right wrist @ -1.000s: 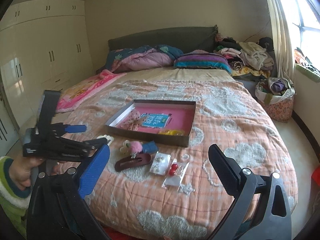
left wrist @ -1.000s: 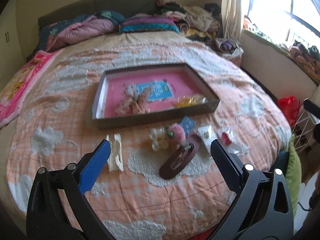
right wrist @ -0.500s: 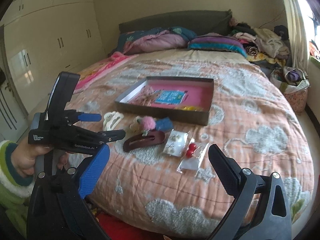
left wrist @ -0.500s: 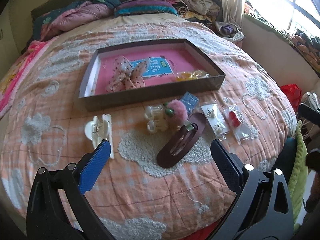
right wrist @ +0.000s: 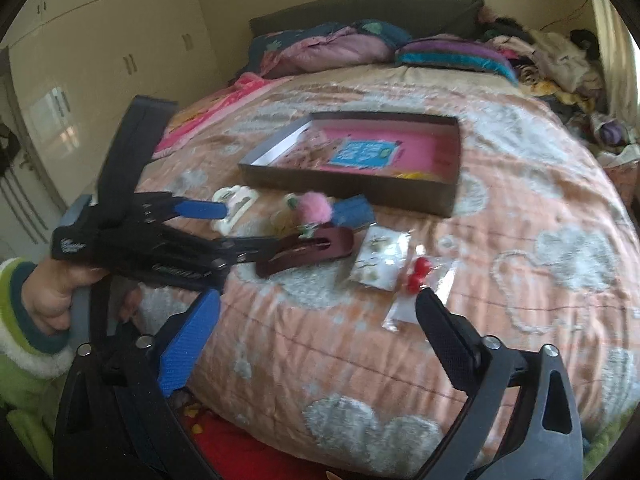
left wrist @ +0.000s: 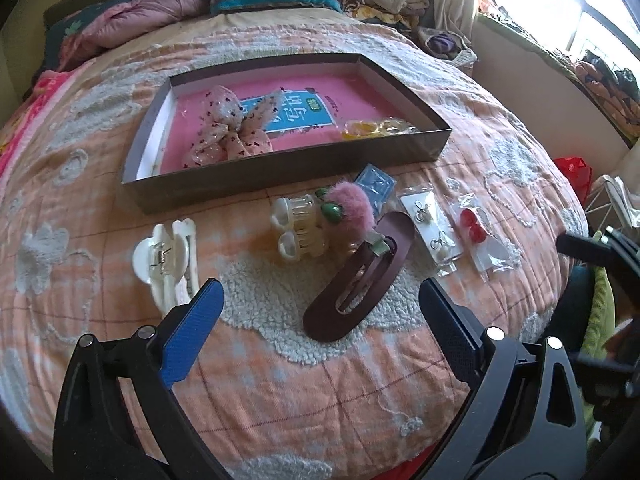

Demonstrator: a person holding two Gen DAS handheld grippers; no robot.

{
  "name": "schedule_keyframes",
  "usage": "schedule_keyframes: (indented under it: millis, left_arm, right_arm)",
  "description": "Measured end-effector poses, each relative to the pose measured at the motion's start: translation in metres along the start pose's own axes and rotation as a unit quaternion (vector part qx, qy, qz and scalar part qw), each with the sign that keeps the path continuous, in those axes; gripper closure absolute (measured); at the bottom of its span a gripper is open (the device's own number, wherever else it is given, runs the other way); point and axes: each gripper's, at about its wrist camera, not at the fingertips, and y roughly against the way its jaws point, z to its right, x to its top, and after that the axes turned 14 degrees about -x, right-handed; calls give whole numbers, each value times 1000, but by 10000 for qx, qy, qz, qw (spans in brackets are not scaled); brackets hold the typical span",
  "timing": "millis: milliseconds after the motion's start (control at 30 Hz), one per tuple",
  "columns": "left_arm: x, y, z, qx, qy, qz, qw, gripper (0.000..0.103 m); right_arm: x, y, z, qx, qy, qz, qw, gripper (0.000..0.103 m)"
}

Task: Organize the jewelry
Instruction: 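Pull both tools back from the tray toward the remaining jewelry, then grasp the white pearl-ball hair clip with the left tool while the right grasps the earring card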

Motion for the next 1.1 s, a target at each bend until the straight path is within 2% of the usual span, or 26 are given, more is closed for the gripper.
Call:
schedule_keyframes:
  millis: [33, 267, 533, 800, 867, 1000, 1100]
  left_arm:
    - [2, -2, -2, -37, 26, -3, 10000, 18]
    - [10, -11, -11, -165, 167, -32, 9997, 45]
    - [17, -28, -24, -295, 330, -60, 9990, 57]
    - [14, -33, -36, -307, 376, -102, 9988, 70]
    - [12, -33, -40, -383, 460, -96, 9982, 70]
    - [16, -36, -34, -209, 279, -39, 9994, 70]
    - [20, -40, -37, -249, 334, -78, 9991, 70]
  right_arm:
    - [0, -3, -1, 46, -1, -43, 10000, 22]
    - [3, -29, -5, 59, 142, -340, 9993, 40]
    - [11, -64, -10, -35, 220, -631, 9978, 57]
    - [8, -94, -5, -514, 184, -905, 9944, 60]
    - [8, -98, -2, -570, 162, -948, 9937, 60]
    - [11, -106, -1, -776, 195, -881, 9929, 60]
    - [18, -113, 1, -885, 52, -869, 9923, 60]
